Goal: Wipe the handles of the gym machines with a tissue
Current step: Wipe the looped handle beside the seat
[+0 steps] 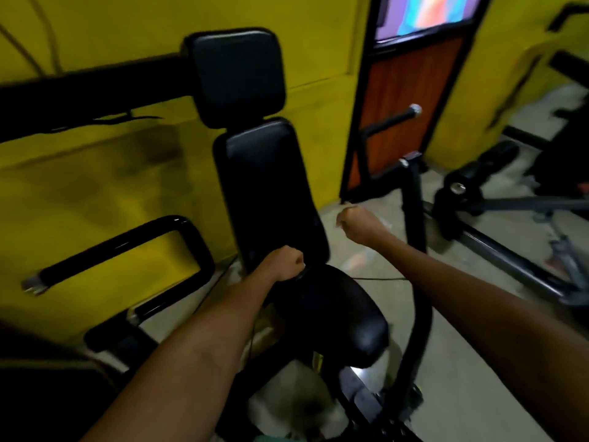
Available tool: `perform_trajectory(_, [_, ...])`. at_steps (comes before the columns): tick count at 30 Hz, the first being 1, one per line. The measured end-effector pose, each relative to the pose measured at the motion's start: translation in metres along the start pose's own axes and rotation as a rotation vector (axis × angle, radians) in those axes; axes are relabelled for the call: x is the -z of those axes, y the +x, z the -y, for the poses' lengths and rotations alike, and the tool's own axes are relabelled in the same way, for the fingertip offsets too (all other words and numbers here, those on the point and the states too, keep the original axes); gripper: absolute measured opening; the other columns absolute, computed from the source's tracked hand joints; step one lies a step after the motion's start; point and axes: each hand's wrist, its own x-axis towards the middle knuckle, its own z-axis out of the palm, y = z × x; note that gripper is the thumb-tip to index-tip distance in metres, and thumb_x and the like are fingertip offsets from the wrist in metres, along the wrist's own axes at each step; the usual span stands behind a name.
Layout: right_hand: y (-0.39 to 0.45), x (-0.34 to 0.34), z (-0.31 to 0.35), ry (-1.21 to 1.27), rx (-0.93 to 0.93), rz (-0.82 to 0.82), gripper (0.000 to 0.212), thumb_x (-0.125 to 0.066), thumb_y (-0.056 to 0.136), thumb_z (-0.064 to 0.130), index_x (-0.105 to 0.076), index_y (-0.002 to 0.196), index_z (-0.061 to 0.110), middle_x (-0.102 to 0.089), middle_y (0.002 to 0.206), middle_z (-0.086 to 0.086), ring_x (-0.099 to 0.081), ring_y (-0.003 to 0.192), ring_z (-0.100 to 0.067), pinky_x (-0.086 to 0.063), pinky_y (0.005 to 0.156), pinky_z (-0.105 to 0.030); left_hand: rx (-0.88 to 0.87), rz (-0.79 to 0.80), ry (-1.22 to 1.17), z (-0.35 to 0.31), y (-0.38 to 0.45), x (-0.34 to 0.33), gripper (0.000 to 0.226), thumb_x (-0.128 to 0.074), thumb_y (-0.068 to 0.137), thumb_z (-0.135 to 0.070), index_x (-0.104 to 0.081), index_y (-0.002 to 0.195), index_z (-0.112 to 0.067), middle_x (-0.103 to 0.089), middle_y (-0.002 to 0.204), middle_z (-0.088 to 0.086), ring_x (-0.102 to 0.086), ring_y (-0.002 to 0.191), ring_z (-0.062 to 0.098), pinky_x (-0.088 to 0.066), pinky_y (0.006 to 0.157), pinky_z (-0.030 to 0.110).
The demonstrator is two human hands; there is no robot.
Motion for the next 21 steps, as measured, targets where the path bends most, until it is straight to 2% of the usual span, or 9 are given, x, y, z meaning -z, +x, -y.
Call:
perform_trajectory(4, [-0.058,0.004,-0.040,-0.033,-0.265,-0.075,0.025,-0.049,0.088,0.003,-0.067,0.105,0.007,-0.063,0.110,-0.013,-0.058,0.105,-0.030,-0.046,0.086,-0.036,-0.205,0.080,0.172,-0.040,0.029,-0.011,0.025,-0.050,0.093,-0.028,-0.060,0.106,-0.009,-0.058,0.112,0.010,-0.055,0.104,0.027,-0.045,0.087,0.037])
perform_trajectory(8, [-0.112,0.001,-0.061,-0.006,-0.491,-0.099,0.025,-0.052,0.089,0.007,-0.067,0.109,0.009,-0.063,0.113,-0.015,-0.058,0.105,-0.032,-0.046,0.085,-0.035,-0.301,0.157,0.208,-0.073,0.049,-0.027,0.030,-0.053,0.092,-0.027,-0.059,0.112,-0.006,-0.057,0.120,0.015,-0.054,0.110,0.029,-0.044,0.089,0.034])
perform_trajectory(13, [-0.182,-0.008,-0.069,0.009,-0.651,-0.061,0.026,-0.055,0.086,0.004,-0.067,0.109,0.009,-0.064,0.112,-0.014,-0.059,0.103,-0.030,-0.047,0.086,-0.034,-0.450,0.322,0.316,-0.122,0.055,-0.054,0.036,-0.052,0.092,-0.027,-0.057,0.119,-0.005,-0.055,0.128,0.015,-0.052,0.117,0.030,-0.042,0.093,0.034])
perform_trajectory(17, [-0.238,-0.016,-0.074,0.002,-0.781,-0.058,0.025,-0.052,0.087,0.002,-0.068,0.105,0.009,-0.065,0.110,-0.013,-0.060,0.101,-0.028,-0.048,0.084,-0.033,-0.597,0.365,0.390,-0.159,0.054,-0.072,0.032,-0.053,0.092,-0.026,-0.058,0.117,-0.007,-0.055,0.128,0.014,-0.051,0.118,0.029,-0.043,0.096,0.035])
perform_trajectory(21, [-0.291,-0.019,-0.077,-0.001,-0.944,-0.087,0.022,-0.052,0.088,0.003,-0.068,0.103,0.007,-0.065,0.106,-0.016,-0.061,0.097,-0.030,-0.046,0.077,-0.031,-0.722,0.388,0.430,-0.202,0.044,-0.082,0.027,-0.051,0.092,-0.021,-0.061,0.109,-0.002,-0.060,0.119,0.018,-0.054,0.112,0.030,-0.043,0.089,0.034])
